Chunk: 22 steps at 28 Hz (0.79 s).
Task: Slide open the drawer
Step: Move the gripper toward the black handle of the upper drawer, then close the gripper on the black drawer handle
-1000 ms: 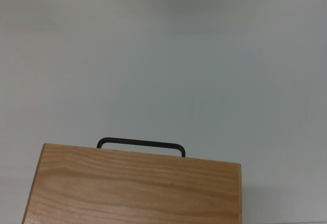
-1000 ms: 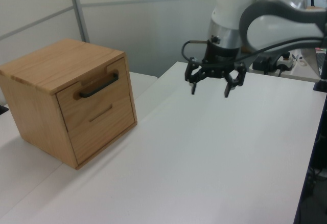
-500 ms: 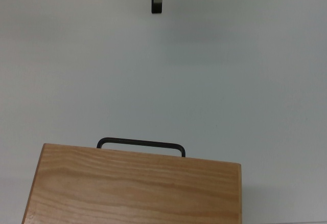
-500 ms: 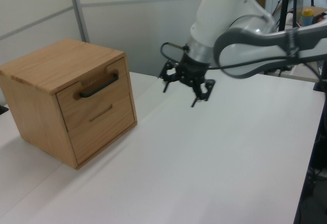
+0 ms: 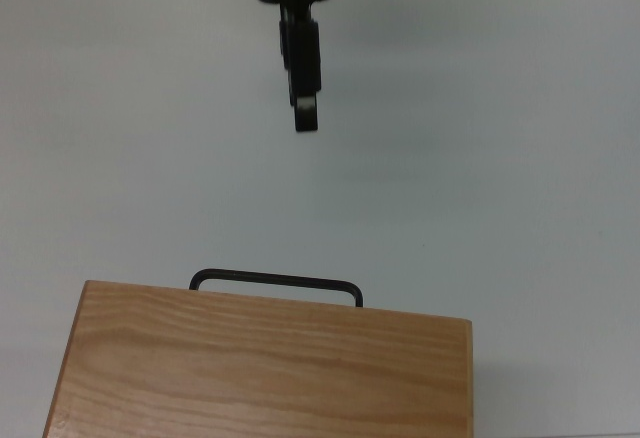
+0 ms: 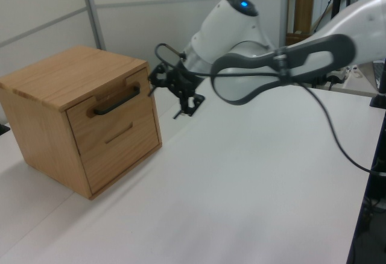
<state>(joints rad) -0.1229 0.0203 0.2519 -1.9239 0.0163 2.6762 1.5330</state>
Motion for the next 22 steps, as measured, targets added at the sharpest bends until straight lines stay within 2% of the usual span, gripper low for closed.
queue_joint_trajectory(
  at_steps=[4, 9, 20, 22],
  knots=[
    [-0.003, 0.099, 0.0, 0.079, -0.007, 0.058, 0.0, 0.96],
    [-0.004, 0.206, 0.0, 0.173, -0.053, 0.101, 0.0, 0.96],
    [-0.008, 0.366, -0.001, 0.335, -0.138, 0.145, 0.0, 0.95],
    [-0.008, 0.383, -0.001, 0.348, -0.15, 0.16, 0.0, 0.92]
  ],
)
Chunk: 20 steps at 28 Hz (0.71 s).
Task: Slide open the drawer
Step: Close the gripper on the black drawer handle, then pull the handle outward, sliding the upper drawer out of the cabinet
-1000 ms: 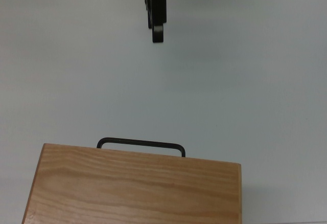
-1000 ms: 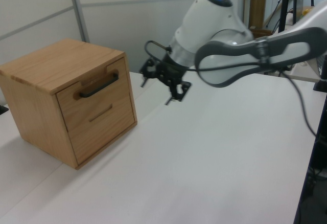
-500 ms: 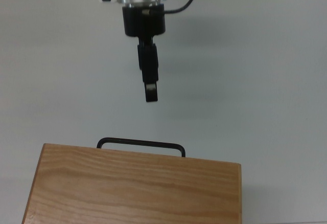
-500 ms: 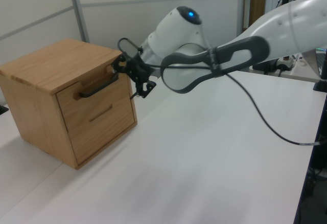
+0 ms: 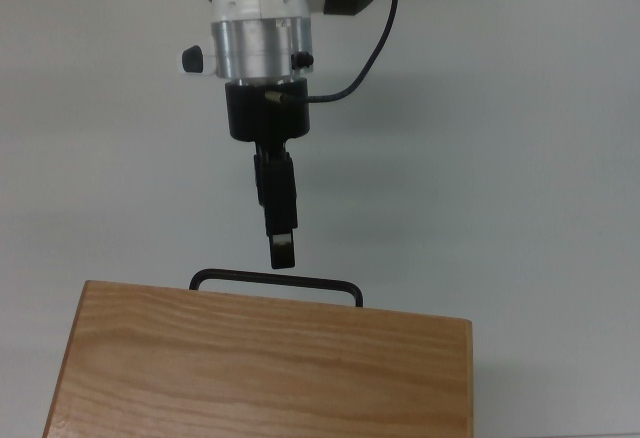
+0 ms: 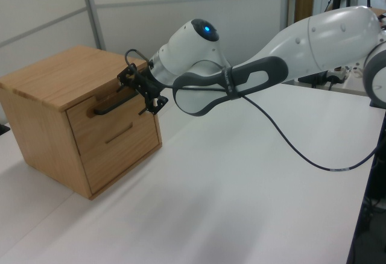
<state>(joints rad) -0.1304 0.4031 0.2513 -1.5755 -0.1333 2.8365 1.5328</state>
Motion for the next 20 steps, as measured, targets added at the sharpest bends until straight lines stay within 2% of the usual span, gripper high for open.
queue_joint_trajectory(
  at_steps=[2, 7, 13, 15, 16, 18, 20],
  knots=[
    [0.0, 0.016, 0.0, 0.007, -0.01, 0.013, 0.0, 0.9],
    [0.0, 0.037, 0.0, 0.019, -0.022, 0.018, 0.0, 0.68],
    [0.0, 0.045, -0.003, 0.026, -0.049, 0.018, 0.0, 0.61],
    [0.0, 0.046, -0.004, 0.028, -0.059, 0.019, 0.0, 0.55],
    [0.0, 0.046, -0.004, 0.029, -0.064, 0.019, 0.0, 0.48],
    [0.0, 0.047, -0.004, 0.031, -0.075, 0.022, 0.0, 0.42],
    [0.001, 0.048, -0.004, 0.036, -0.085, 0.025, 0.0, 0.3]
  ],
)
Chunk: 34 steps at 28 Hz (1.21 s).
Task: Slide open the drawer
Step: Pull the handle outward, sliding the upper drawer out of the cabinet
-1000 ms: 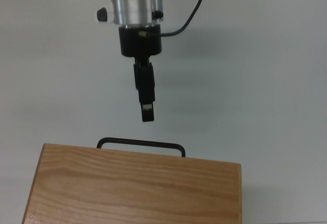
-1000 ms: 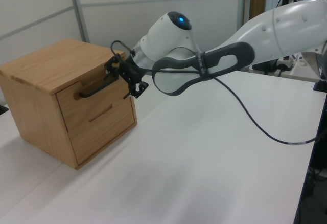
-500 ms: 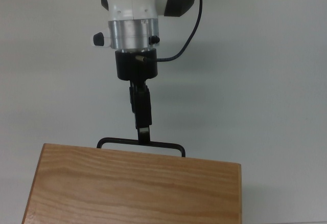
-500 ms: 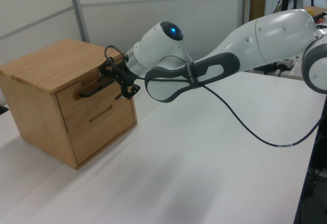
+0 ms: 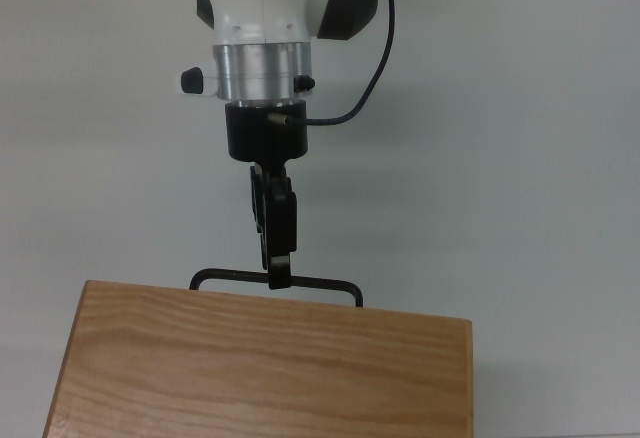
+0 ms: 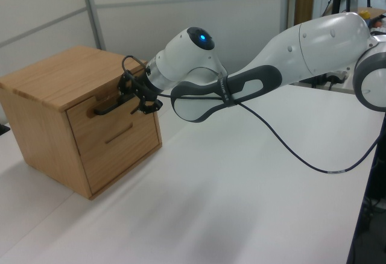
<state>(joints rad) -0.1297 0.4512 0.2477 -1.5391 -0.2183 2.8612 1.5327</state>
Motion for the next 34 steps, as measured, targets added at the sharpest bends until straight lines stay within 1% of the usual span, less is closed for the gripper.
queue_joint_trajectory(
  at_steps=[1, 2, 3, 6, 15, 23, 27, 34],
  knots=[
    [0.001, 0.001, 0.0, 0.004, -0.004, 0.0, 0.0, 0.26],
    [0.001, 0.001, 0.0, 0.007, -0.007, 0.001, 0.0, 0.16],
    [0.002, 0.002, 0.0, 0.011, -0.01, 0.001, 0.0, 0.1],
    [0.003, 0.004, 0.0, 0.019, -0.018, 0.002, 0.0, 0.01],
    [0.004, 0.005, 0.0, 0.023, -0.045, 0.003, 0.012, 0.0],
    [0.004, 0.004, 0.0, 0.026, -0.046, -0.011, 0.012, 0.0],
    [0.005, -0.01, 0.005, 0.041, -0.046, -0.09, 0.012, 0.0],
    [0.009, -0.058, 0.012, 0.043, -0.046, -0.254, 0.012, 0.0]
  ],
)
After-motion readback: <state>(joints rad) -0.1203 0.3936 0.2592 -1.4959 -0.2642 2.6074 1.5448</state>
